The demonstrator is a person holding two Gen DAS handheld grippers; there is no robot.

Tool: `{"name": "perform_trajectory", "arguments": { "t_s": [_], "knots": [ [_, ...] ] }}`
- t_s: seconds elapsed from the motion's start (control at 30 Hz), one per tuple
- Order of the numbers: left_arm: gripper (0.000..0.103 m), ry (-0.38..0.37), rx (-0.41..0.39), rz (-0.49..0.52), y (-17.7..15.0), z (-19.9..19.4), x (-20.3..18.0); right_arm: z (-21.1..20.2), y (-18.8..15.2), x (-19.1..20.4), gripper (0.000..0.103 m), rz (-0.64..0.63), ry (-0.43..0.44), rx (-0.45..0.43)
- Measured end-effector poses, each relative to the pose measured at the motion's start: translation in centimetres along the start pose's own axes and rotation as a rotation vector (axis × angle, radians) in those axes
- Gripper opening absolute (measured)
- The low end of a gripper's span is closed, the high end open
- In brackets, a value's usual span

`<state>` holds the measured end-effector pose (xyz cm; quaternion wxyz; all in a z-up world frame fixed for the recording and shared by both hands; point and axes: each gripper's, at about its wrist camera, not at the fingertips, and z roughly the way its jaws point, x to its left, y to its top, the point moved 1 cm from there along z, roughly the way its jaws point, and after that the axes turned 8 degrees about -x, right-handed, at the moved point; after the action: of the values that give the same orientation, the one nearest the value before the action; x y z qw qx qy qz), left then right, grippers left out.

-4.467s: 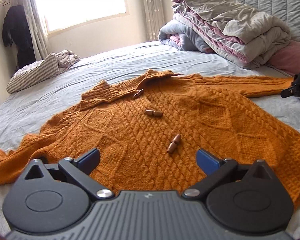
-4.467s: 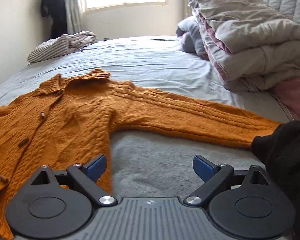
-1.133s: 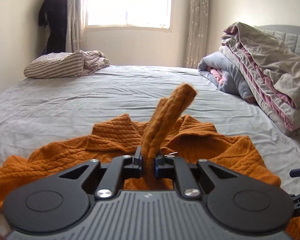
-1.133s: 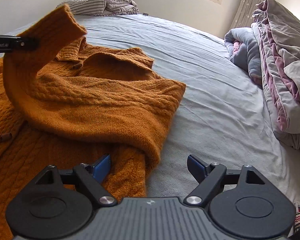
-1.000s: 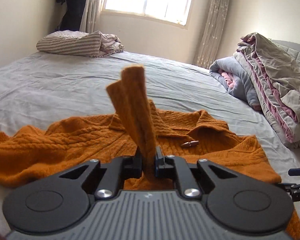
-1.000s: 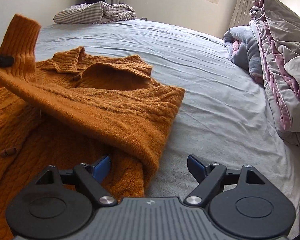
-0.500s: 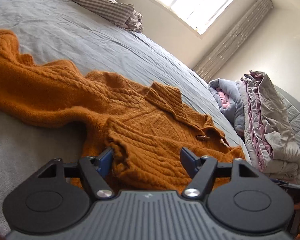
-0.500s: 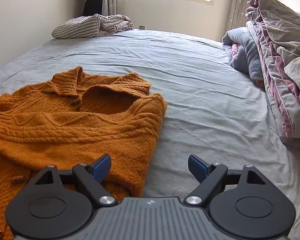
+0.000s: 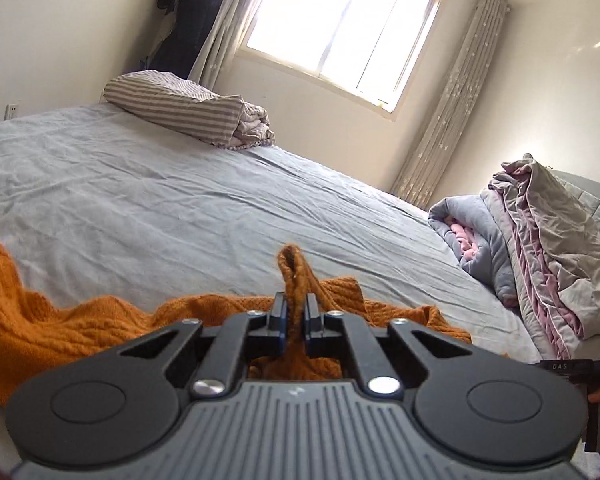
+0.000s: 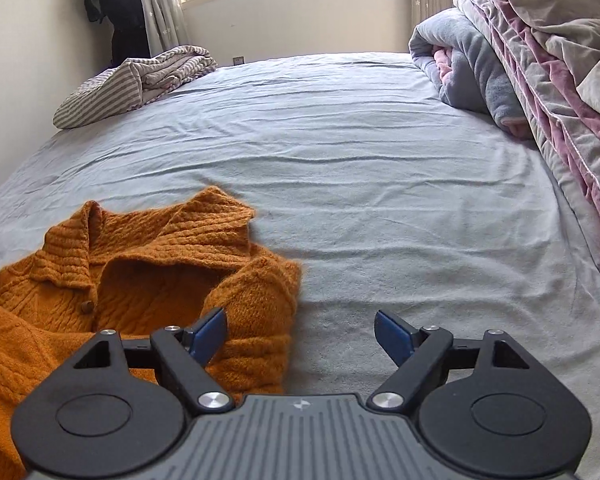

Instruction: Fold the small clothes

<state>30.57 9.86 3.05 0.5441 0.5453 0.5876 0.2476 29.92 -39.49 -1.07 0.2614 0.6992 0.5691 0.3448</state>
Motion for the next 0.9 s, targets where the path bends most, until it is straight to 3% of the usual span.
{"name": "perform_trajectory", "arguments": {
  "t_s": [0.1,0.13,0.2,0.4,0.57,0.63,0.7,0.8,0.83,0.87,0.9],
  "knots": [
    [0.005,0.024,0.009,0.041,0.1,1.5,-0.3,1.7,-0.1,-0.7,0.073,0.108,0.066,0.033],
    [0.005,0.029,0.019,0.051,-0.2,2.0,-0.4,2.3,-0.3,-0.8,0.064,0.145,0.083,0.043],
    [0.005,0.033,0.04,0.074,-0.8,2.8,-0.7,3.1,-0.6,-1.0,0.017,0.207,0.1,0.06],
    [0.005,-0.031,0.021,0.1,-1.6,3.9,-1.7,-1.8,1.4,-1.7,0.013,0.148,0.01,-0.184],
    [0.005,0.03,0.084,0.139,-3.8,7.7,-1.9,-0.7,2.8,-2.4,0.011,0.054,-0.072,-0.187],
    [0.005,0.071,0.128,0.146,-5.2,9.4,-1.2,0.6,2.6,-2.1,0.001,0.008,-0.143,-0.176],
    [0.007,0.09,0.203,0.162,-6.5,10.7,-0.6,1.5,2.2,-2.7,0.007,0.012,-0.172,-0.129],
    [0.017,0.092,0.186,0.13,-6.7,10.0,0.3,0.1,1.5,-3.0,0.043,0.031,-0.128,-0.126],
    [0.017,0.093,0.179,0.104,-6.4,9.7,0.7,-0.7,1.2,-2.7,0.068,0.016,-0.106,-0.14],
    [0.016,0.1,0.173,0.088,-6.3,9.4,1.0,-1.3,1.1,-2.5,0.078,0.002,-0.093,-0.15],
    [0.006,0.117,0.176,0.088,-6.2,9.3,1.2,-2.0,0.9,-2.1,0.077,-0.015,-0.088,-0.156]
  ]
}}
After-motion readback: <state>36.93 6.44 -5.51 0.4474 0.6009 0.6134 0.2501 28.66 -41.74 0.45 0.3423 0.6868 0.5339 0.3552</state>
